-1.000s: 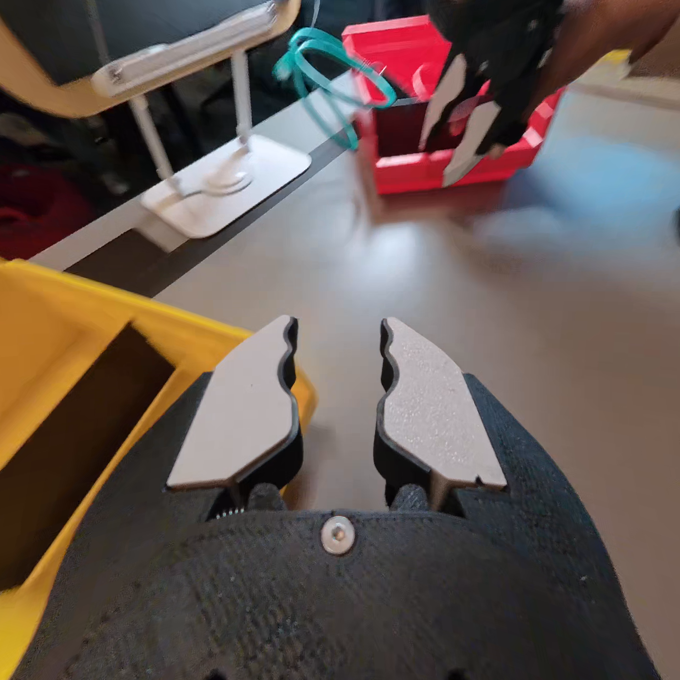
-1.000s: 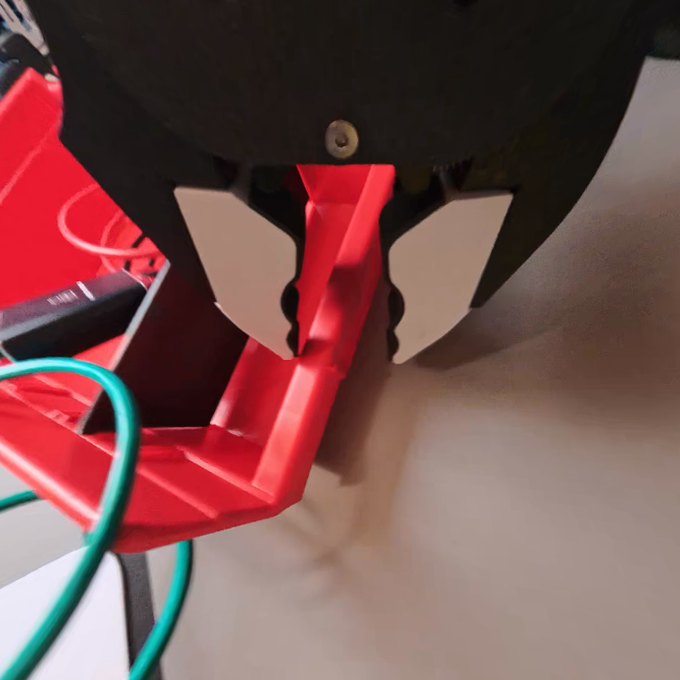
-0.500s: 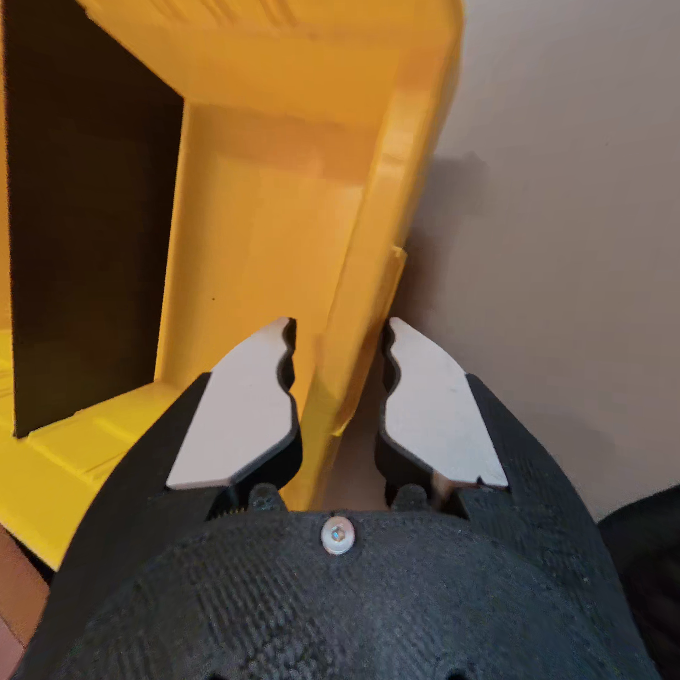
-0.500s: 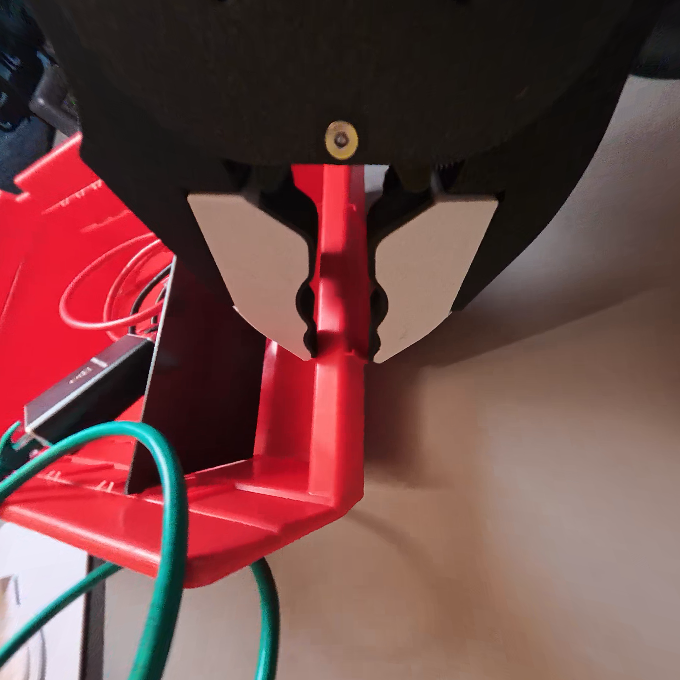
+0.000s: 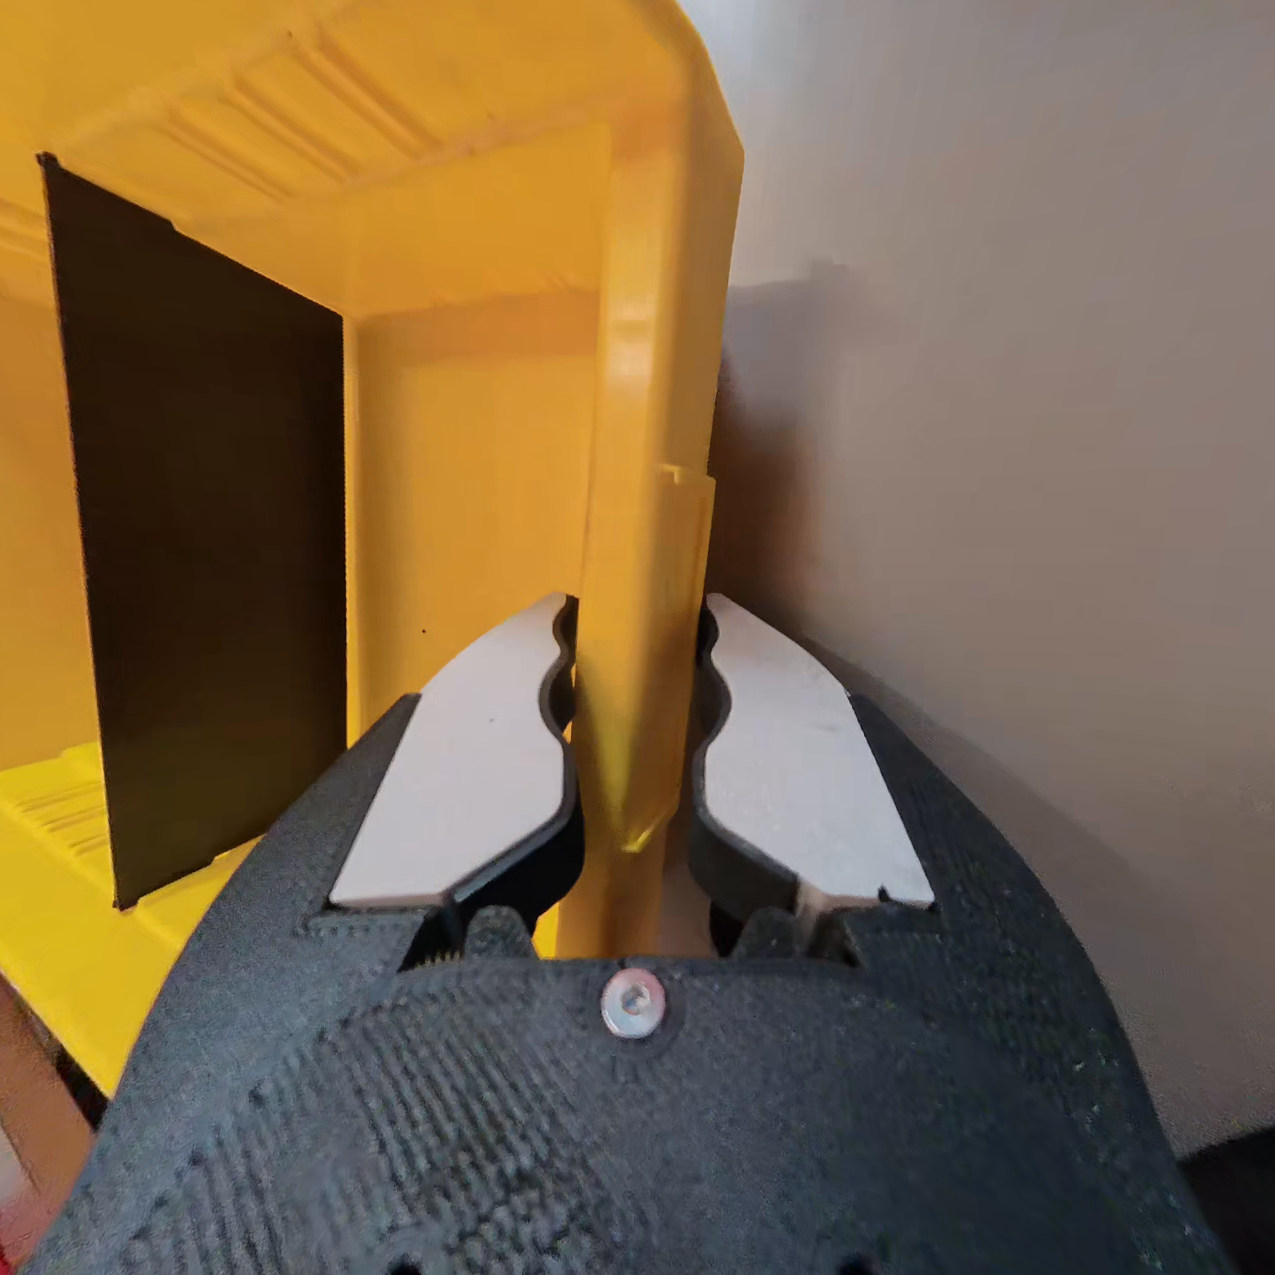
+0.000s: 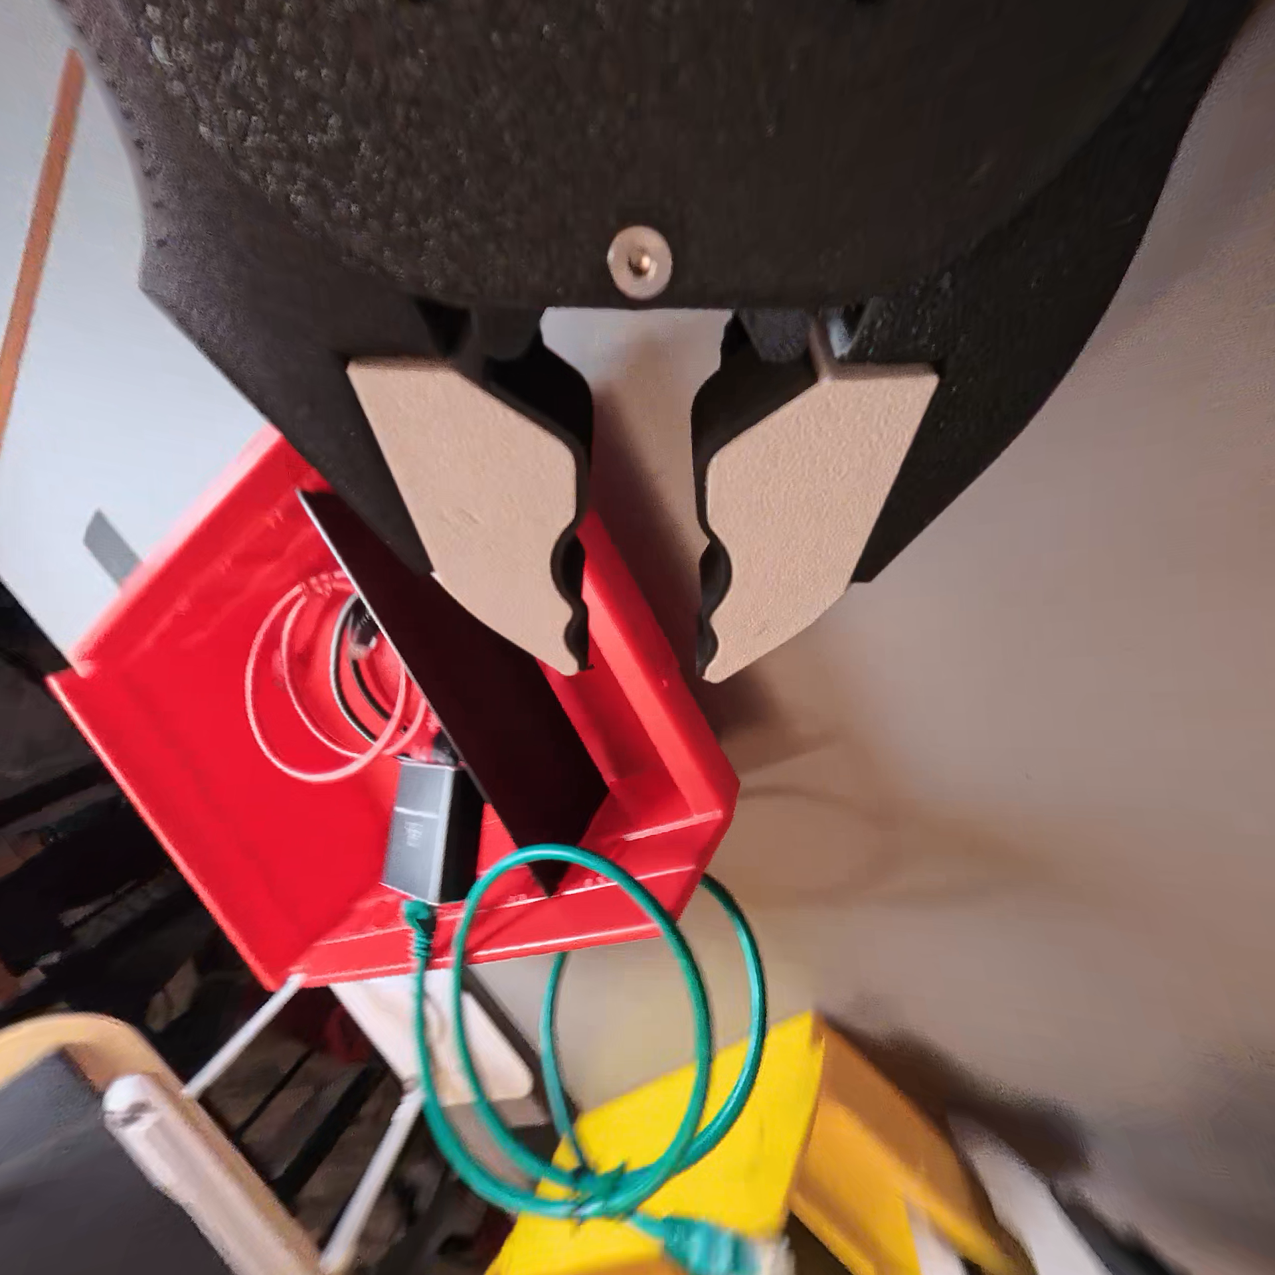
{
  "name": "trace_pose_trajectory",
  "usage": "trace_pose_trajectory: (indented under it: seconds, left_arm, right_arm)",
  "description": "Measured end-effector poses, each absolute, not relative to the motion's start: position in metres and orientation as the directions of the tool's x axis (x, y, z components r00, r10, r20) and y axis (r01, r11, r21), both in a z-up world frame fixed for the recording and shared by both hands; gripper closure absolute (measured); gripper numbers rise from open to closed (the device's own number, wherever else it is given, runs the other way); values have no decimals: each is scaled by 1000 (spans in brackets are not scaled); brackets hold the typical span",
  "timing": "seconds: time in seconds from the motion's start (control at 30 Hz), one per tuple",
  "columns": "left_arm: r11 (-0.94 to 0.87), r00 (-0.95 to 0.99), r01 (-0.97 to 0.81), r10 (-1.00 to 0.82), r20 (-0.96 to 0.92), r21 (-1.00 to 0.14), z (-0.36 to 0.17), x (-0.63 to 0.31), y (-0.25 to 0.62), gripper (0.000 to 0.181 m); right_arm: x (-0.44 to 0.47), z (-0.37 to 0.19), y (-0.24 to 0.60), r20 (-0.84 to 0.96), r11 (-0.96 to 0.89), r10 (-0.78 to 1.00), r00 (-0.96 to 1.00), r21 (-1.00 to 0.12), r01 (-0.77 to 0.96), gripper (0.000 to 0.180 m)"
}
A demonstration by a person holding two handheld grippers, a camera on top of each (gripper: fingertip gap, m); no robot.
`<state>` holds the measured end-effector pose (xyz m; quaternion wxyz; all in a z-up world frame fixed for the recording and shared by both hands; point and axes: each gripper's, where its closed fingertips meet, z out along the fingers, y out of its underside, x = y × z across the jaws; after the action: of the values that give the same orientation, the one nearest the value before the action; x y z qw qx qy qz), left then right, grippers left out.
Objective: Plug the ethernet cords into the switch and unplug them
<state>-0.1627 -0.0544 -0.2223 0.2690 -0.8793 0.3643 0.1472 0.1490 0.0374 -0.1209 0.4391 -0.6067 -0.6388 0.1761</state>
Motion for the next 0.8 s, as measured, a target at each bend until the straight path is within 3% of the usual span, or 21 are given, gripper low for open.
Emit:
trace_pose_trajectory:
  seconds: [0.23, 0.4, 0.53, 0.7, 0.8]
  left_arm:
    - [-436, 573, -818, -671, -470, -376, -222, -97, -3, 148]
    - [-337, 511, -853, -699, -501, -399, -220, -78, 16, 146]
    - [-342, 637, -750, -602, -481, -566, -197, -62, 5, 137]
    - [-435, 818, -380, -570, -77, -817, -185, 1, -35, 137]
    - [-549, 829, -195, -535, 163, -813, -200, 47, -44, 133]
  right_arm:
    - [228, -113, 88, 217, -35, 844, 490, -890, 454, 138]
    - [232, -144, 119, 22, -230, 812, 583, -906, 355, 125]
    - [211, -165, 139, -75, -319, 802, 593, -892, 319, 121]
    - [198, -177, 159, -122, -365, 775, 620, -887, 282, 132]
    - [200, -176, 161, -143, -376, 757, 638, -893, 247, 142]
